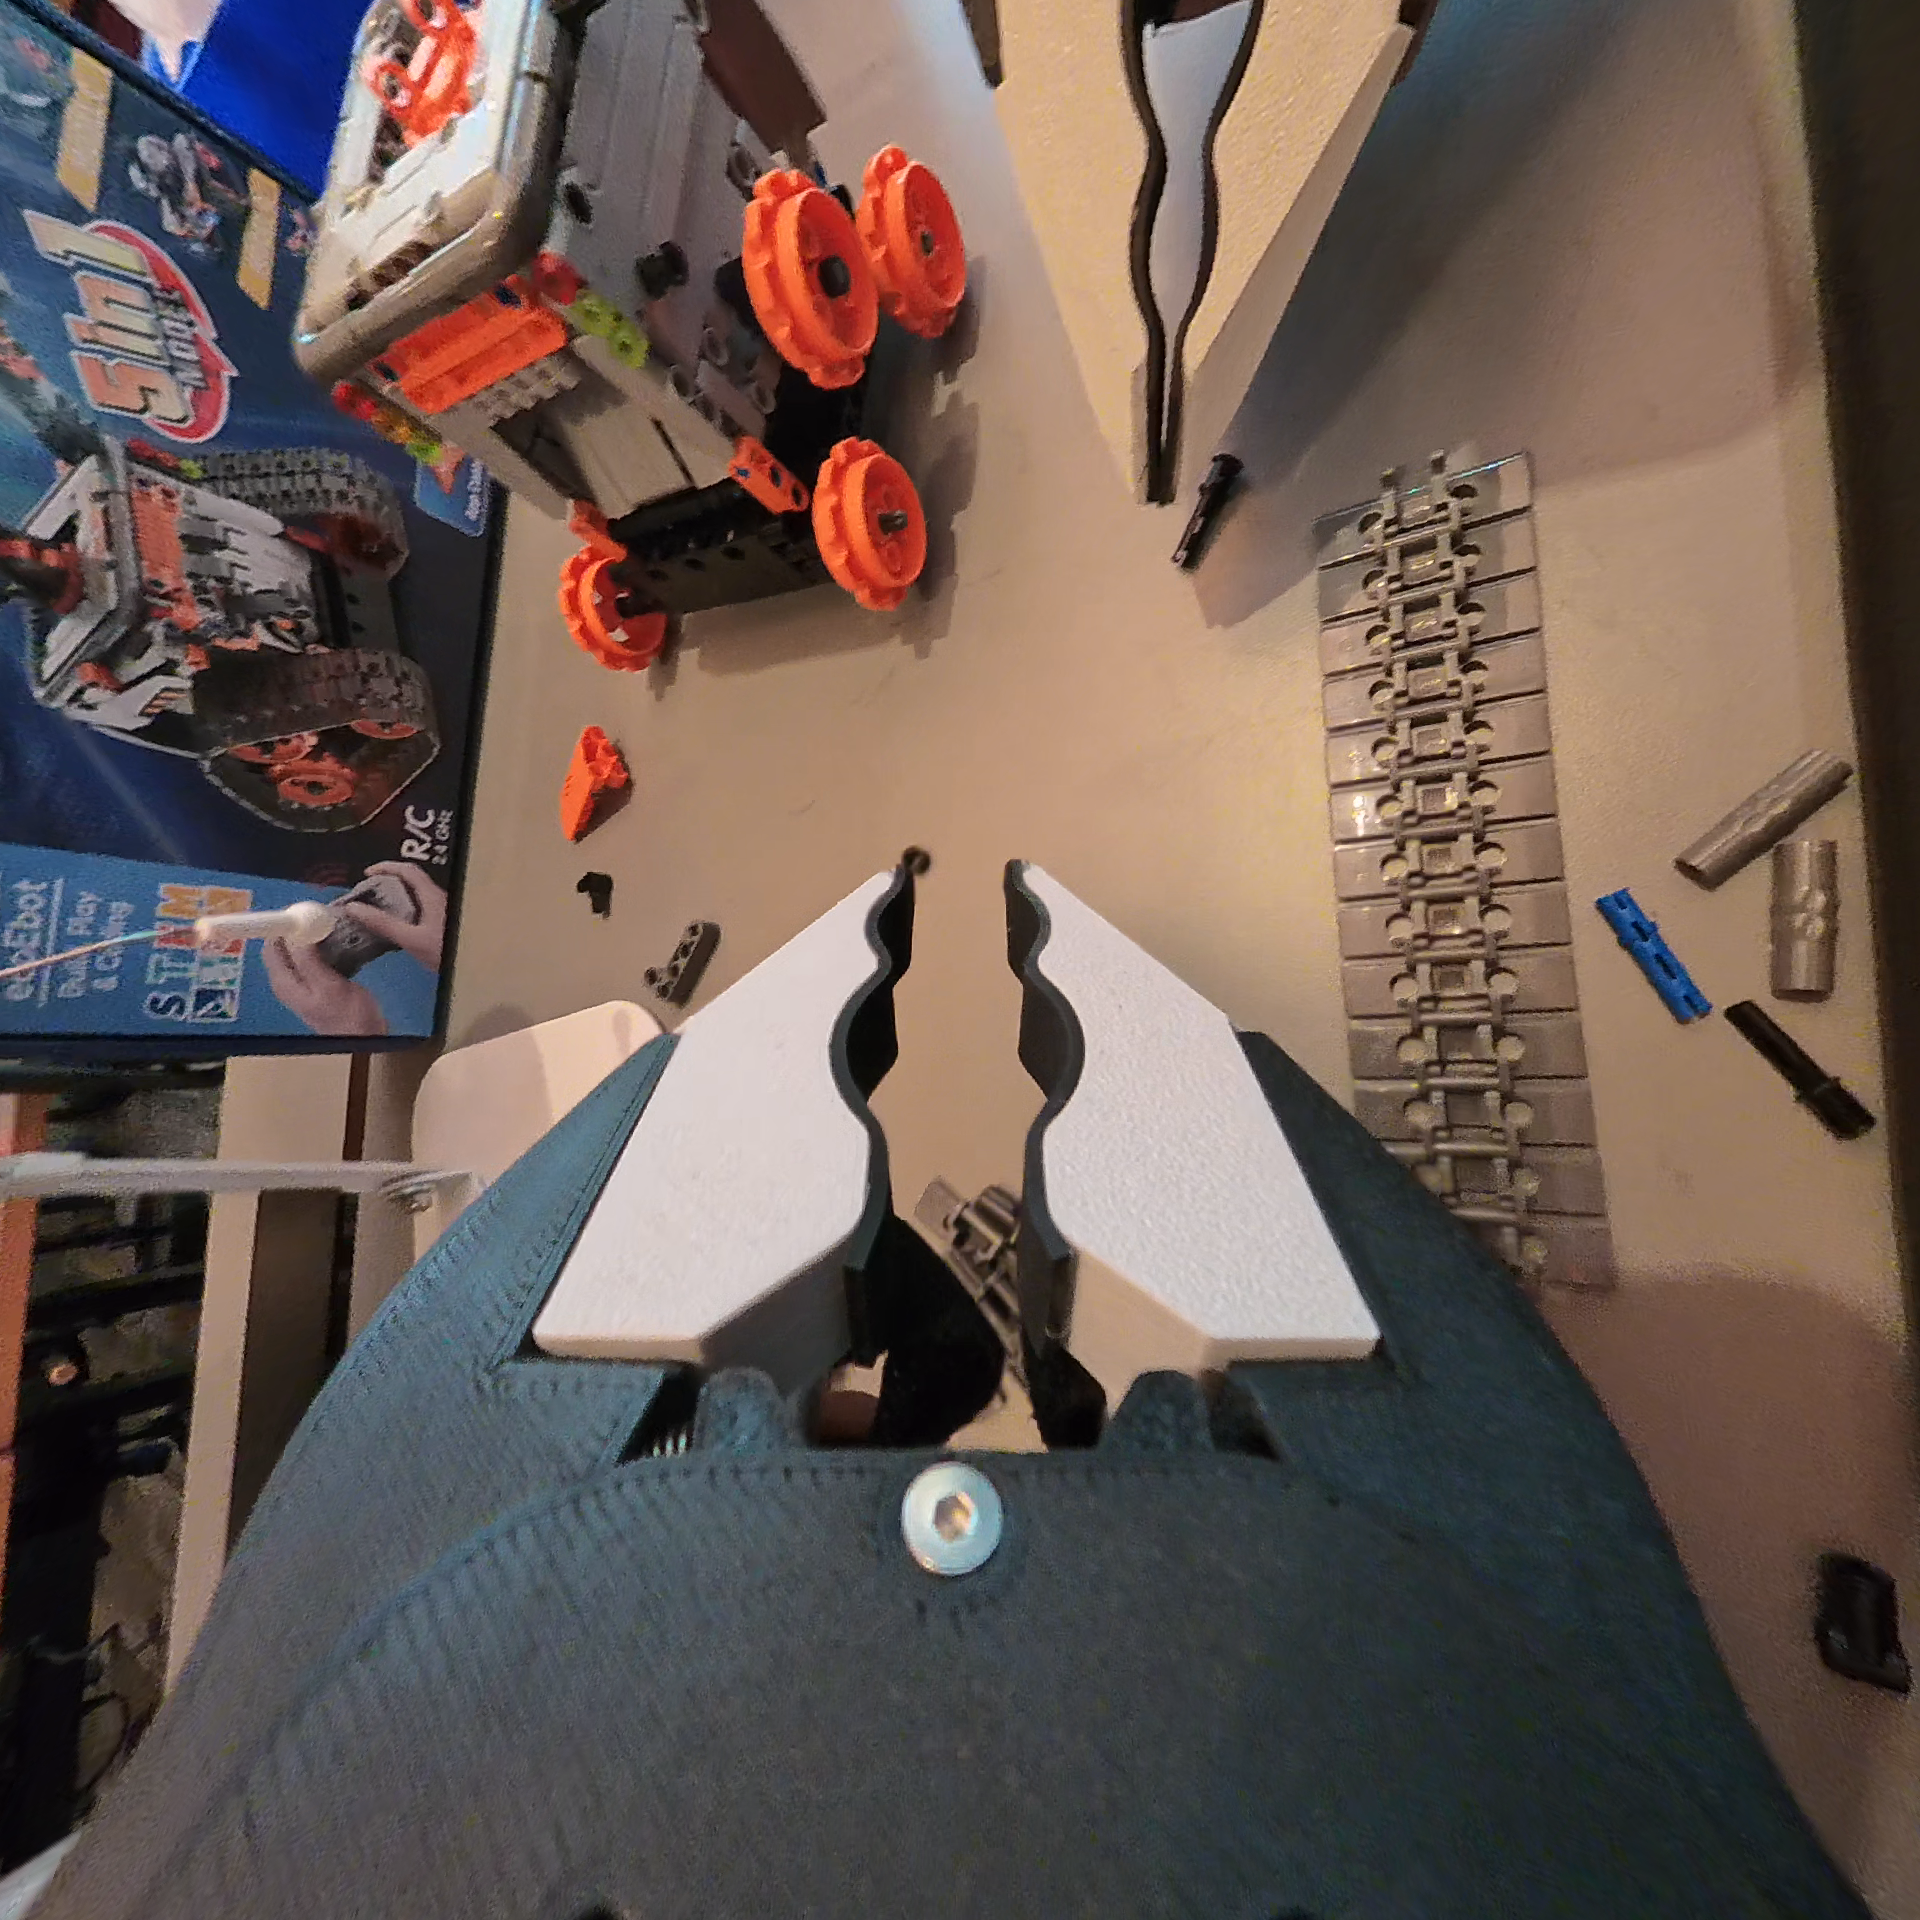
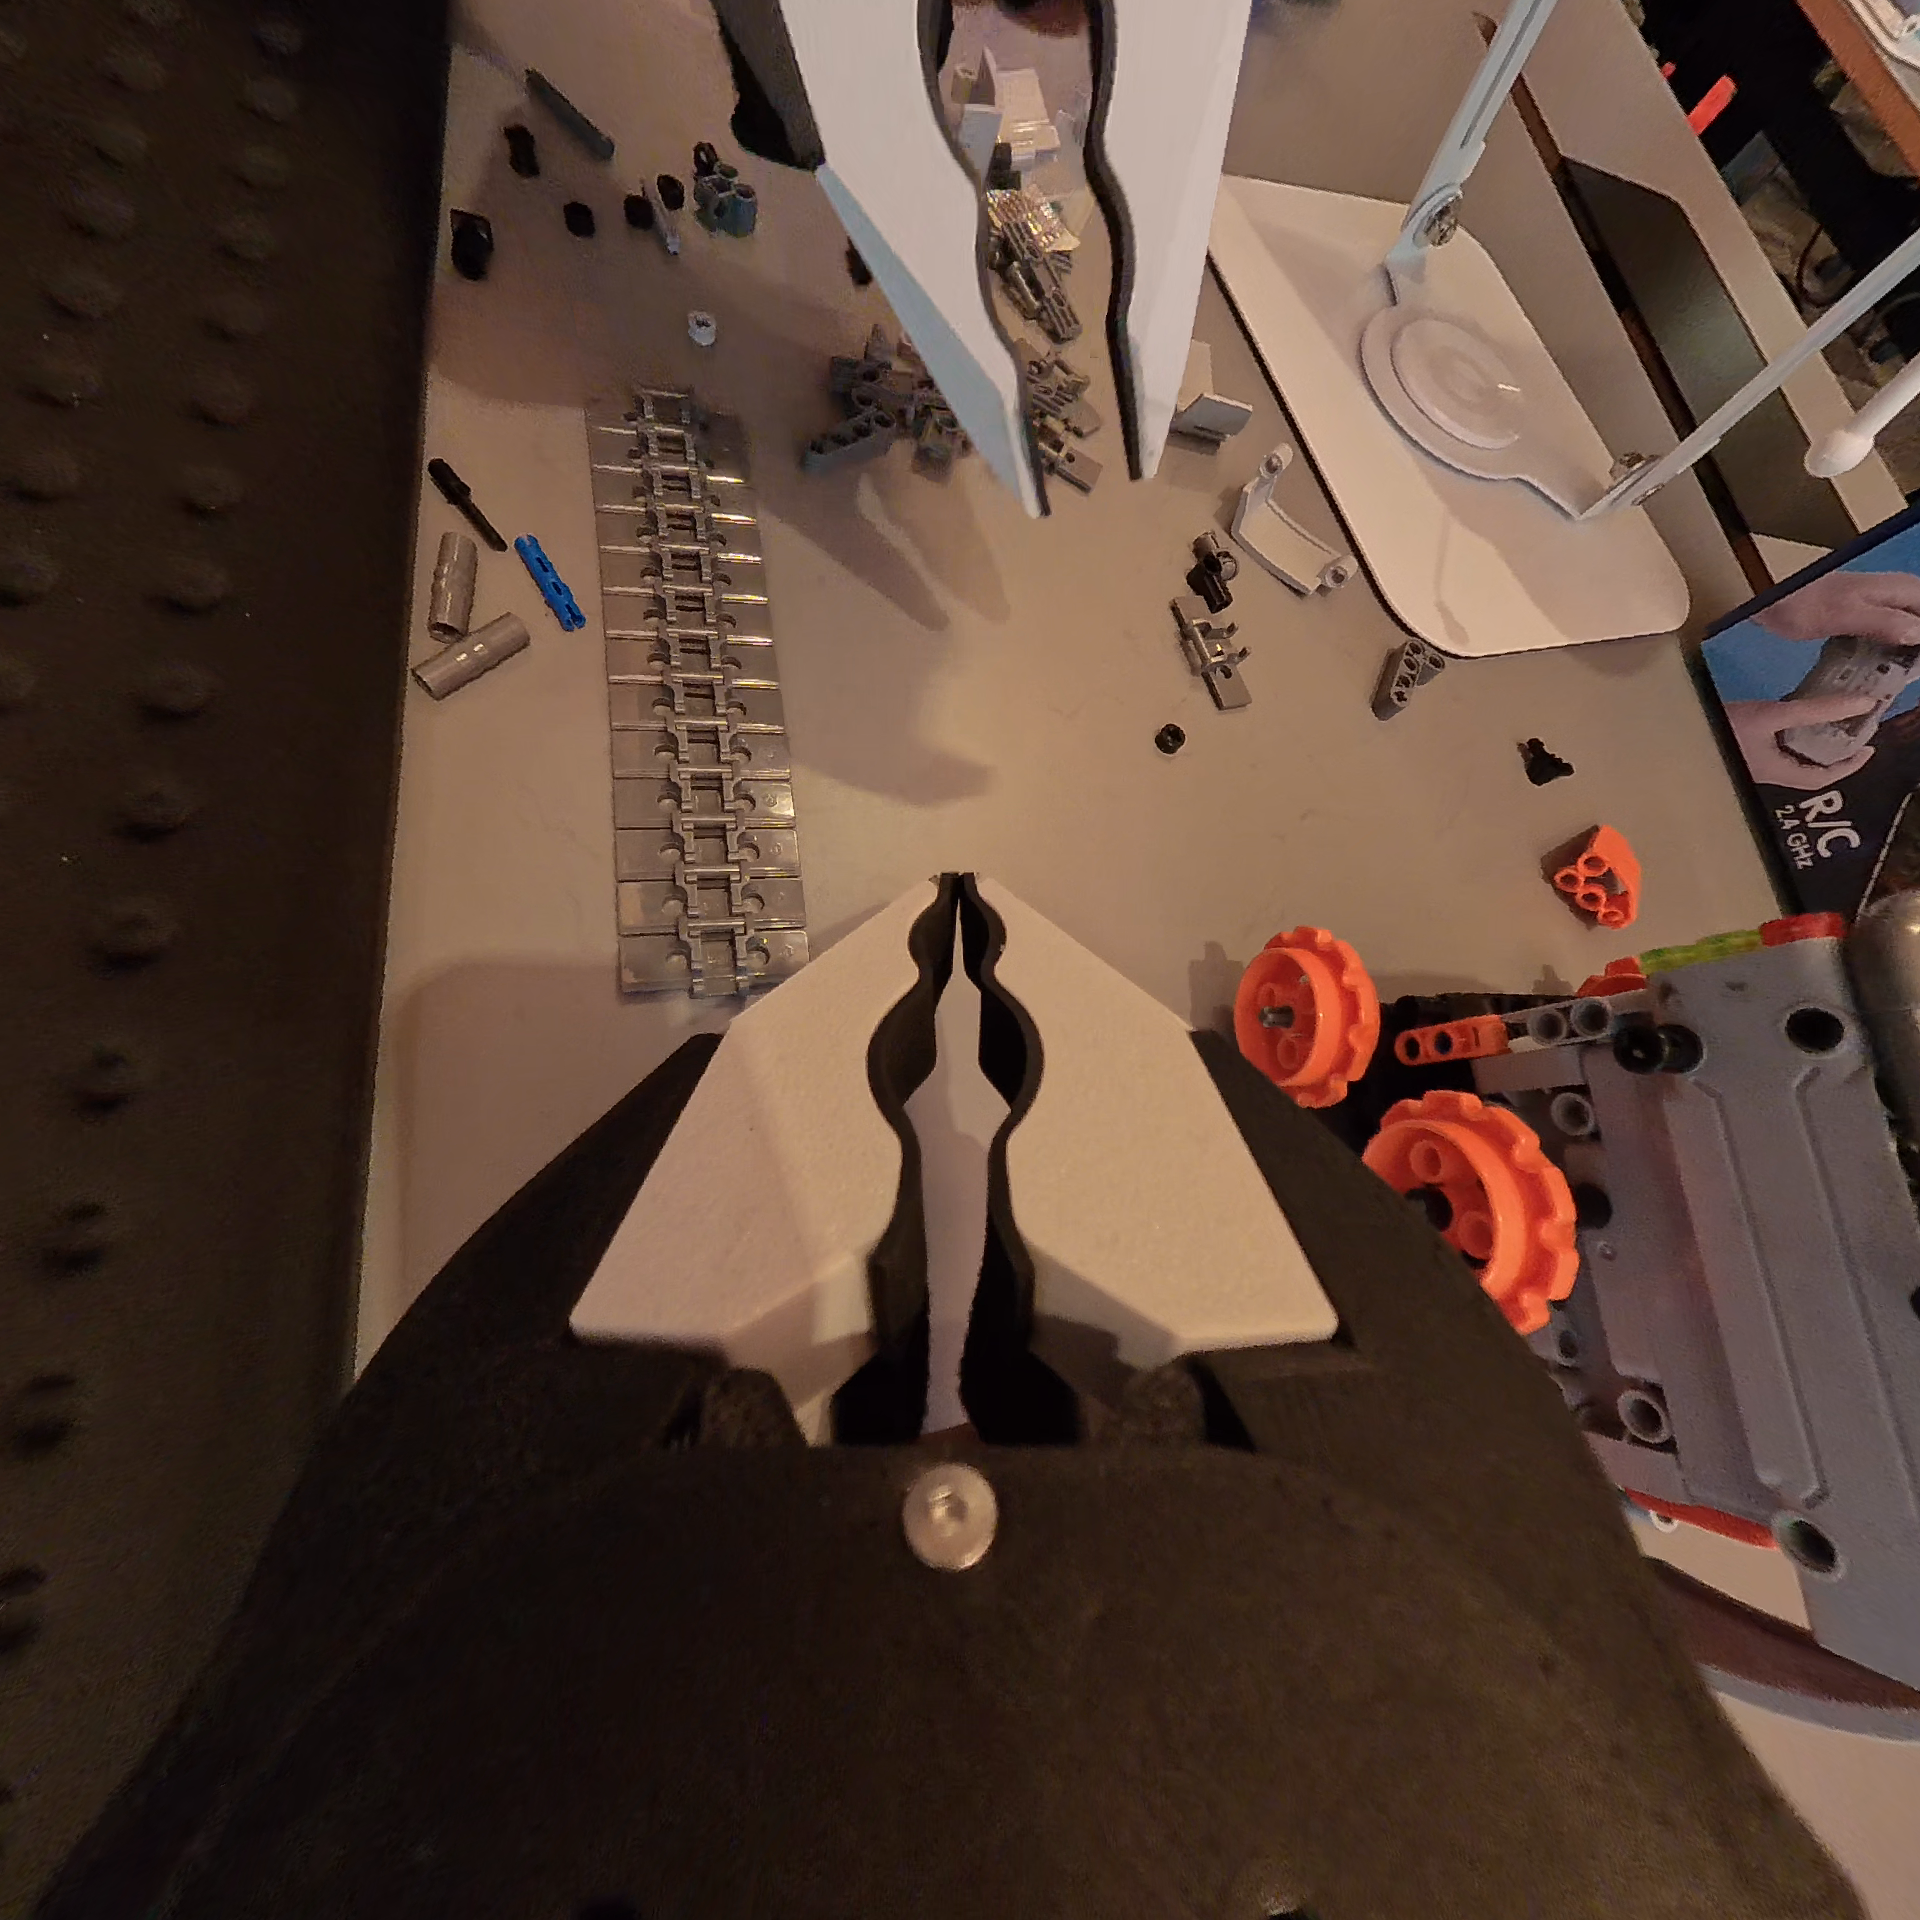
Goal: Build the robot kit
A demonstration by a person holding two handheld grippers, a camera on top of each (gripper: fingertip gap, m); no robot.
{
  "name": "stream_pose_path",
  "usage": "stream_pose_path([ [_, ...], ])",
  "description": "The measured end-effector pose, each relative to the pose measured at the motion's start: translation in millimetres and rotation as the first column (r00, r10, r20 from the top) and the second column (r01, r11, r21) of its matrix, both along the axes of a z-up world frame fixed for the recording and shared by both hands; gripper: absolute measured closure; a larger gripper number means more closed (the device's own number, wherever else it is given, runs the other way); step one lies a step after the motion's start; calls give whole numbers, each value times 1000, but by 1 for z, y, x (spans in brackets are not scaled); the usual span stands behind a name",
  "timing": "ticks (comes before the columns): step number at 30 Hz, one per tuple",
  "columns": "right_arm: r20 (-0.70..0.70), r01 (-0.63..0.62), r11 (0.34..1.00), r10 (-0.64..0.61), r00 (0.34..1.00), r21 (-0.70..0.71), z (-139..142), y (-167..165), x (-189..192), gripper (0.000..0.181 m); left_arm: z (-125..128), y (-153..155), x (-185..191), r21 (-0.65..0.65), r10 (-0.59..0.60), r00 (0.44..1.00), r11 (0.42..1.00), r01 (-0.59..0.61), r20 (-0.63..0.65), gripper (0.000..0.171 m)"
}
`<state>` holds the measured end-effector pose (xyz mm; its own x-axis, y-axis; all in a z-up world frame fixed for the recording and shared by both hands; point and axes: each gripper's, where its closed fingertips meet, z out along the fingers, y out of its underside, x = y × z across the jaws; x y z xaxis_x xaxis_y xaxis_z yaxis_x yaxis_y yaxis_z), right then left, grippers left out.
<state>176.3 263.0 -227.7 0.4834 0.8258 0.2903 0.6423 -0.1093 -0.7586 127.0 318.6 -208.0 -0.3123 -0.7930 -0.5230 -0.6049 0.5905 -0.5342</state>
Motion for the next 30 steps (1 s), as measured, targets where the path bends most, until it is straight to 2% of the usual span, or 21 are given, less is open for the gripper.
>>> stream_pose_path([
  [4, 0, 3, 1000, -3, 1000, -2, -1, 1, 1, 181, 16, 26, -18, 37, 76, 997, 996, -76, 17, 155],
  [7, 0, 8, 1000, -8, 1000, -6, -1, 1, 1, 181, 33, 55, -42, 39, 184, 982, 982, -186, 43, 158],
  [10, 1, 8, 1000, -8, 1000, -5, -2, 1, 1, 181, 37, 76, -68, 18, 276, 961, 961, -276, 19, 159],
  [13, 4, 7, 1000, -7, 1000, -9, -2, 1, 1, 181, 23, 84, -86, -22, 312, 948, 949, -314, -54, 159],
  [18, 8, 9, 1000, -9, 1000, -15, -4, 1, 2, 181, -15, 74, -98, -73, 266, 938, 955, -288, -224, 156],
  [20, 7, 10, 1000, -10, 1000, -14, -4, 1, 2, 181, -16, 78, -106, -64, 289, 928, 948, -311, -234, 156],
  [24, 5, 4, 1000, -4, 1000, -13, -3, 0, 1, 181, -9, 65, -103, -170, 253, 946, 942, -289, -205, 155],
  [27, 11, 2, 1000, -2, 1000, -16, -4, 0, 1, 181, -28, 52, -90, -191, 205, 944, 947, -258, -259, 154],
  [30, 10, 6, 1000, -6, 1000, -13, -3, 0, 2, 181, -43, 54, -84, -150, 227, 927, 948, -281, -299, 150],
])
